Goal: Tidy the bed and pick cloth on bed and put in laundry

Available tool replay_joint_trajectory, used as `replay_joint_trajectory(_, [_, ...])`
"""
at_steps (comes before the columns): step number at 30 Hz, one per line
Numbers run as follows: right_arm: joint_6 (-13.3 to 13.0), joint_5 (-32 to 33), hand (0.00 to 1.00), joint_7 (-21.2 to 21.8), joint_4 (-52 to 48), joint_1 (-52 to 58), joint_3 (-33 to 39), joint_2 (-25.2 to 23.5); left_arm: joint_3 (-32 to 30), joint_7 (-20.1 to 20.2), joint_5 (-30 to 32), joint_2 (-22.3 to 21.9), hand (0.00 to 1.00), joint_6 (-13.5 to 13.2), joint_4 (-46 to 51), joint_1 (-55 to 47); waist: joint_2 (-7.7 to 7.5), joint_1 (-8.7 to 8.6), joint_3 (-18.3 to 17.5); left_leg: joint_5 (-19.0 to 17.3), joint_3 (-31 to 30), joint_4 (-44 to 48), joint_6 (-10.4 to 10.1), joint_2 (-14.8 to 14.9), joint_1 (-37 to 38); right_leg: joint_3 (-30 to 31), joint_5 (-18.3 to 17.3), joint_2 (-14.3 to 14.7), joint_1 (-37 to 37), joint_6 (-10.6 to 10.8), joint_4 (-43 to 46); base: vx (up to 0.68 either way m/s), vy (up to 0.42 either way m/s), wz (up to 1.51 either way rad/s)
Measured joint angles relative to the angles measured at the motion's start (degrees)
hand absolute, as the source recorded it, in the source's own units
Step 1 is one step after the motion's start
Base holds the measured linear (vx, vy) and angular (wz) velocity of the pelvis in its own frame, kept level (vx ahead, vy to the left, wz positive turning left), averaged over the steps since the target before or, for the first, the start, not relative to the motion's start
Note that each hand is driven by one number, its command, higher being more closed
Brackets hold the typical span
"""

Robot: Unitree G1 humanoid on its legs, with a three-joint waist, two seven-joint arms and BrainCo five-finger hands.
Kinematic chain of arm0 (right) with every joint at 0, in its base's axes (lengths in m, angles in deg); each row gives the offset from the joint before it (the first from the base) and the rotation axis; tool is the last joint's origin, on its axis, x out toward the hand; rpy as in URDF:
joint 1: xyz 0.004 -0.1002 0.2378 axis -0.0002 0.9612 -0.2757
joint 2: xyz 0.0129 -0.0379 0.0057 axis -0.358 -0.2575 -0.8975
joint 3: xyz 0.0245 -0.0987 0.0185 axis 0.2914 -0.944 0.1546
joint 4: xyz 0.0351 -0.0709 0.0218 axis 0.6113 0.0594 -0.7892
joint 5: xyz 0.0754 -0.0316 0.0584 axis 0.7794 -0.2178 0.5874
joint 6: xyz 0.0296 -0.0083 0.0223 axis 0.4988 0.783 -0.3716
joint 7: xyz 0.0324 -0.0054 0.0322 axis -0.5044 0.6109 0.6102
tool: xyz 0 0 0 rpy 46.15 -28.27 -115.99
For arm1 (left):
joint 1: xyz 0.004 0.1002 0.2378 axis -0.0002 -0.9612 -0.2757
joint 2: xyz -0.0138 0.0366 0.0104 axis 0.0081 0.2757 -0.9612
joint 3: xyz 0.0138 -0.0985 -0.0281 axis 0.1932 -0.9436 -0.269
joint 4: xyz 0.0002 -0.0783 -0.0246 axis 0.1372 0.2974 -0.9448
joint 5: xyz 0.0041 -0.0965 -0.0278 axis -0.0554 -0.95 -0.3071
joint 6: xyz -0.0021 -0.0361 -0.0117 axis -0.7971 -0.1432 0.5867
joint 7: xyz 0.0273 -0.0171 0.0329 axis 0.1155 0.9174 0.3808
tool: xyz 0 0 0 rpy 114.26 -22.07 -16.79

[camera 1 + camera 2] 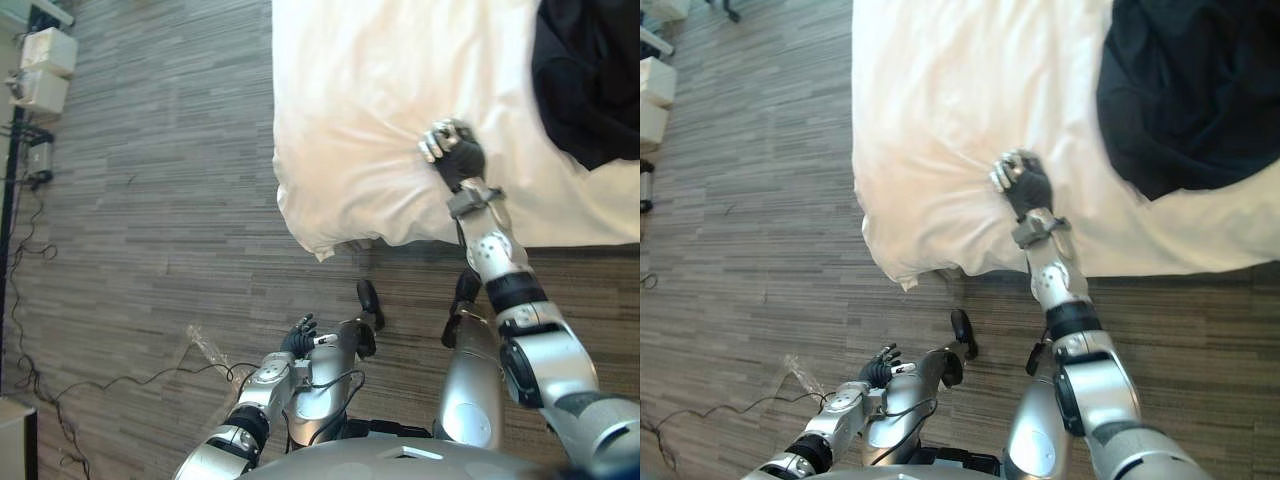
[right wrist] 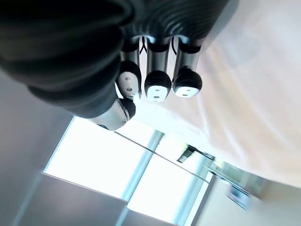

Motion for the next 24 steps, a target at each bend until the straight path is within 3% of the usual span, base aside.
replay_joint_trajectory(3, [-1.97,0.77,1.0,-2.8,0.45,11.56,8.79,-1.37,-3.43,-0.38,0.55,1.53,0.0,0.73,1.76,-2.14,-4.03,-1.81,0.11,-2.27,2.17,1.21,-0.33,0.74,1.46,1.82,0.74,0.86,1.73,0.16,-2.27,0.05,0.062,-0.39])
replay_joint_trajectory(6, [-1.99,4.37,1.0,-5.49,6.92,23.47,17.95,-1.29,-6.64,-0.84,1.25,1.56,0.0,1.03,1.93,-3.08,-5.92,-2.4,0.01,-4.41,3.34,3.27,-0.86,1.78,1.99,2.82,1.12,1.86,2.96,0.43,-3.61,0.11,0.043,-0.32])
replay_joint_trajectory(7, [-1.91,4.96,0.0,-5.22,7.75,26.44,18.84,-1.25,-7.92,-0.94,1.65,1.59,0.0,1.25,2.05,-3.8,-6.48,-3.12,-0.09,-4.72,4.01,3.59,-0.76,2.15,2.7,3.48,1.7,2.27,3.56,0.68,-4.09,0.13,0.036,-0.35])
replay_joint_trajectory(12, [-1.34,4.49,0.0,-2.06,12.1,36.23,20.63,-4.08,-11.56,-1.19,2.92,1.21,0.0,2.08,2.84,-6.42,-8.55,-4.34,-2.24,-5.72,5.56,1.55,-1.49,2.96,9.77,5.14,1.61,4.13,8.68,0.67,-5.93,0.14,0.005,-0.39])
replay_joint_trajectory(18, [1.28,-0.81,0.0,0.08,20.99,39.78,24.29,-8.97,-16.29,0.0,3.37,-0.67,0.0,1.83,-0.05,-9.82,-9.69,-3.18,-10.63,-5.63,6.18,-3.44,-2.15,2.73,16.84,5.0,1.21,5.2,15.73,0.89,-9.98,0.09,-0.006,-0.05])
replay_joint_trajectory(22, [3.11,-6.31,0.0,0.02,26.23,40.16,25.01,-9.9,-20.41,-0.44,5.15,-0.92,0.0,3.44,-3.65,-12.02,-10.34,-2.82,-15.83,-5.47,8.95,-7.21,-3.05,2.48,21.79,6.83,1.79,6.25,19.89,1.15,-13.98,0.05,-0.001,-0.29])
replay_joint_trajectory(24, [2.94,-14.78,0.0,-0.65,28.31,40.12,25.03,-9.78,-21.49,-1.05,7.56,-0.89,0.0,3.96,-4.71,-12.27,-10.31,-2.59,-17.68,-6.04,10.89,-8.06,-3.97,2.57,23.88,9.53,2.46,7.38,20.7,1.1,-15.68,0.04,-0.014,-0.63])
